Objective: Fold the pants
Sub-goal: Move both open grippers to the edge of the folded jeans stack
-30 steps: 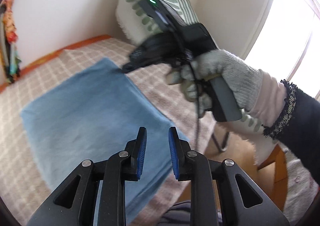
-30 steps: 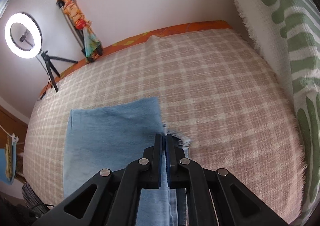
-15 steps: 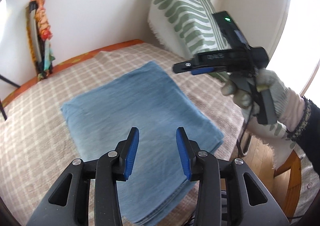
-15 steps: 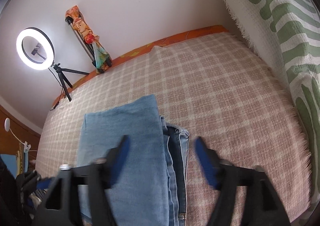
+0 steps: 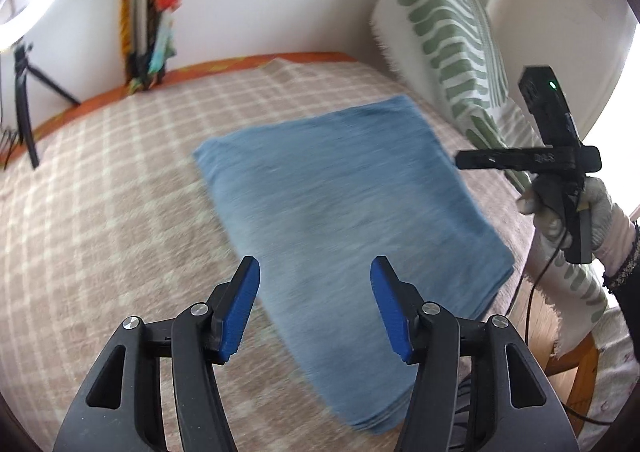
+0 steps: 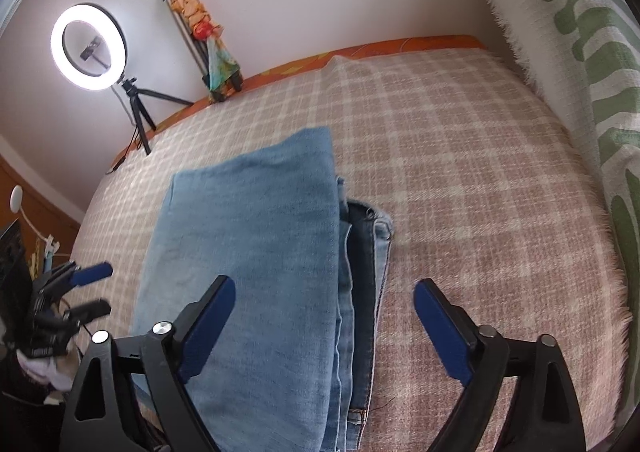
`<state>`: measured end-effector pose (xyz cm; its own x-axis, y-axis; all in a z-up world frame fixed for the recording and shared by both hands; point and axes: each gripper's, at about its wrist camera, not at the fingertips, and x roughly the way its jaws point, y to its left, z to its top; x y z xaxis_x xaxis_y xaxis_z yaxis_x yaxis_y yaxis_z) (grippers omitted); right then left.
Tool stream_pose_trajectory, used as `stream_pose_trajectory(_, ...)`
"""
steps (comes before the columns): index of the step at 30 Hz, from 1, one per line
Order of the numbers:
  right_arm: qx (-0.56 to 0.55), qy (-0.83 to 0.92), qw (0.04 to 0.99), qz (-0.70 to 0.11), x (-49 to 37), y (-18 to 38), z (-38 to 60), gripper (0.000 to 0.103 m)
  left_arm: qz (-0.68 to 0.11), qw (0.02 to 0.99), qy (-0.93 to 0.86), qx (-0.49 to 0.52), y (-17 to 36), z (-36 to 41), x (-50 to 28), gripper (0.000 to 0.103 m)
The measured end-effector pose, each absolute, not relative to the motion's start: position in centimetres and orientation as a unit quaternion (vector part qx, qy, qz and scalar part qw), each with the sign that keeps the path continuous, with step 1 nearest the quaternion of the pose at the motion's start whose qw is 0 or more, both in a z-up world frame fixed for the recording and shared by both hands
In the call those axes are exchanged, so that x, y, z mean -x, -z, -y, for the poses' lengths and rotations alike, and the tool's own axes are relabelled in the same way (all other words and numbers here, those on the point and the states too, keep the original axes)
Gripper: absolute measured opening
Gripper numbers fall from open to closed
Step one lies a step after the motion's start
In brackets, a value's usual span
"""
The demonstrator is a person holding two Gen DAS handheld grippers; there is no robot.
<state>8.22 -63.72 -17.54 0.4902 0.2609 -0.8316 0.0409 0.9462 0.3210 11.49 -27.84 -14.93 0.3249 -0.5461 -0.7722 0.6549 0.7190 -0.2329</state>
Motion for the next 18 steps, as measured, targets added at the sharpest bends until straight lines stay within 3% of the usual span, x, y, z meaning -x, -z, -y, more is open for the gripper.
stream_pose_trajectory(18,-0.222,-0.127,0.812,-0.525,-8.9,22.6,65.1,0.100,-0.535,0.752,0.383,0.052,19.9,26.6,-15.2,0.058)
